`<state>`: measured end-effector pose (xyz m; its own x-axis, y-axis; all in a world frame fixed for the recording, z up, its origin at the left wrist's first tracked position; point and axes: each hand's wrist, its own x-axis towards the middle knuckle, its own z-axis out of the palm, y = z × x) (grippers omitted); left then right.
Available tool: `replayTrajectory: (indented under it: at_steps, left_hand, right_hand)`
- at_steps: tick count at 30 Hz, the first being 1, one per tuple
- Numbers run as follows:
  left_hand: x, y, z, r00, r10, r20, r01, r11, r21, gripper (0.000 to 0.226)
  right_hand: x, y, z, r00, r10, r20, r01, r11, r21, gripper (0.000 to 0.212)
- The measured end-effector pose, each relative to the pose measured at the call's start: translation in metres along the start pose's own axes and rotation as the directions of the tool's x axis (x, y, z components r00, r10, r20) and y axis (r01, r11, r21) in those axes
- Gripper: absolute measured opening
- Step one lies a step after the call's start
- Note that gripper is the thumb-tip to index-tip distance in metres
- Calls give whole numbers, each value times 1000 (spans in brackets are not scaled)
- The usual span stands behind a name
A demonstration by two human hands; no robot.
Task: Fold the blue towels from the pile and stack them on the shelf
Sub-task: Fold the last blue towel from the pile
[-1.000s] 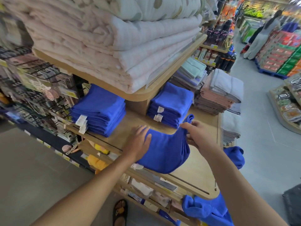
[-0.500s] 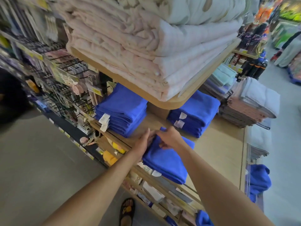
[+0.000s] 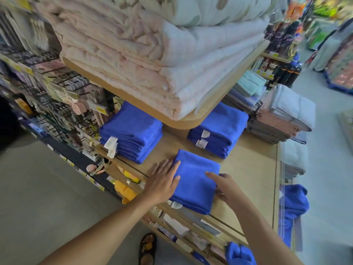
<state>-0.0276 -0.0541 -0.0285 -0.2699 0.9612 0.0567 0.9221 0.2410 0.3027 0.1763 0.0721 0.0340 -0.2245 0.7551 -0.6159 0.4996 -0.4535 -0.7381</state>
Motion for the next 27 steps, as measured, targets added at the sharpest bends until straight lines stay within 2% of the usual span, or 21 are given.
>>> replayTrajectory:
  at_steps: [3,6,8,9,10,12,13,14,17,19,21,27]
  left_hand:
    - [2,0,-1,1000,-4,9,4,1000,9,62]
    - [5,-2,-6,1000,13,15,-13,998,-58,64]
    - [9,-4,-11,999,31,-27,-36,977,-211,71]
    - [11,-4,-15,999,14,-34,-25,933,-360,77]
    - [13,-2,-22,1000,-20,3,18,838,-545,84]
    - [18,3,-37,992,-53,110,122,516,-848,89]
    - [20,6,-44,988,-55,147,157,366,-917,82]
    - [22,9,-52,980,-41,194,198,266,-943,72]
    - [35,25,-70,917,123,380,376,54,-925,57]
    - [50,38,-75,869,223,442,457,-17,-889,54]
    - [70,53,-80,852,266,451,477,-37,-878,48]
    - [148,87,-109,895,213,392,432,-193,-881,51]
  right_hand:
    - [2,-5,15,998,-28,61,16,983,184,51]
    - [-2,-5,28,990,-140,-3,137,965,223,38]
    - [-10,-4,30,976,-214,-26,214,948,234,31]
    - [-15,-3,29,970,-243,-22,241,939,247,32]
    - [-21,-3,28,962,-271,-20,266,928,259,35]
    - [-31,-5,21,939,-345,-7,333,902,273,36]
    - [-36,-8,15,923,-385,11,366,887,281,34]
    - [-40,-13,7,908,-418,30,392,872,292,34]
    - [-46,-39,-25,881,-467,75,421,847,325,42]
    - [-42,-61,-50,879,-473,61,425,835,350,43]
    - [-33,-85,-74,878,-477,41,430,822,373,40]
    - [14,-162,-113,924,-383,-3,352,844,405,43]
